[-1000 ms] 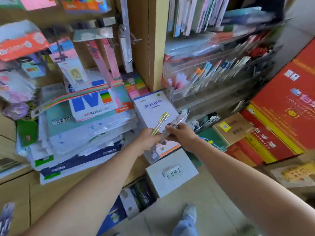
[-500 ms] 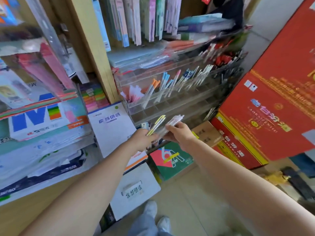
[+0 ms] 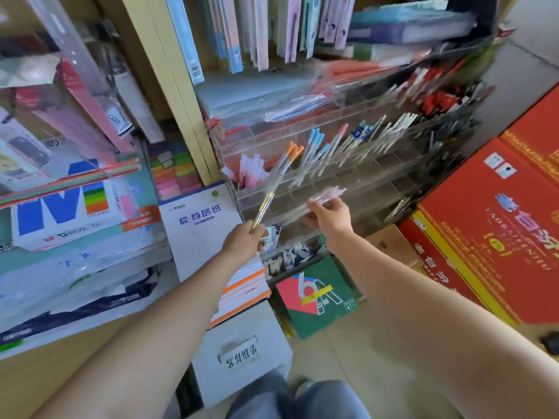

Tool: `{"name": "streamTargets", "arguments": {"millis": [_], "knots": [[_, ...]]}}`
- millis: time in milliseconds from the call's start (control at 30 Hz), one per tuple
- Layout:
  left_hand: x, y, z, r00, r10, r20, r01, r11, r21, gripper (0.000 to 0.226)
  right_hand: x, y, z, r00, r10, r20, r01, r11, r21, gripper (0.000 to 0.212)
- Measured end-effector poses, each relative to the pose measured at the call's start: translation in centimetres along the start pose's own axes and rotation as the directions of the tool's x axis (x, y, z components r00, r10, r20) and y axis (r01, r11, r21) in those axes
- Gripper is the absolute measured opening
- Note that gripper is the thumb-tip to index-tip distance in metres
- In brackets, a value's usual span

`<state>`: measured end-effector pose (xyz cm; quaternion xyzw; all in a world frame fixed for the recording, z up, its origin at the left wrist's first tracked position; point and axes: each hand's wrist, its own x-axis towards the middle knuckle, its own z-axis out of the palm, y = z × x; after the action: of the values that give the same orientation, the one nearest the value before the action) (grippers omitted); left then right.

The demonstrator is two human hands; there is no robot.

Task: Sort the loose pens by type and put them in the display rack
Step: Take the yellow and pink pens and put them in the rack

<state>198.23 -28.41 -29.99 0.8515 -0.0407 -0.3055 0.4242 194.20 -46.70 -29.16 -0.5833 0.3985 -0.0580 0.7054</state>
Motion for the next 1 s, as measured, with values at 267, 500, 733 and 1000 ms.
{"name": "streamTargets", "arguments": {"millis": [267,500,733,1000], "knots": [[2.9,-2.7,-0.9,0.989,-0.116,-0.093,0.114,0.993,-0.031,0.032,5.6,1.6,5.4,0.998,-0.019,0.060,0.033,0.973,-0.229,0.012],[3.7,-4.7,-0.7,0.964,-0.217,-0.154,0.211,0.976,-0.051,0.026,9.8,4.6,9.0,0.993,-0.010,0.117,0.068,0.864,-0.498,0.014],[4.1,-4.6,0.2,0.956,-0.241,-0.165,0.245,0.970,0.002,0.027,11.6,5.7,8.9,0.980,0.091,0.179,0.054,0.741,-0.670,0.013],[5.6,-2.0,1.9,0.962,-0.256,-0.097,0.262,0.964,0.055,0.031,11.5,3.0,6.1,0.950,0.144,0.276,-0.005,0.895,-0.447,0.023]]}}
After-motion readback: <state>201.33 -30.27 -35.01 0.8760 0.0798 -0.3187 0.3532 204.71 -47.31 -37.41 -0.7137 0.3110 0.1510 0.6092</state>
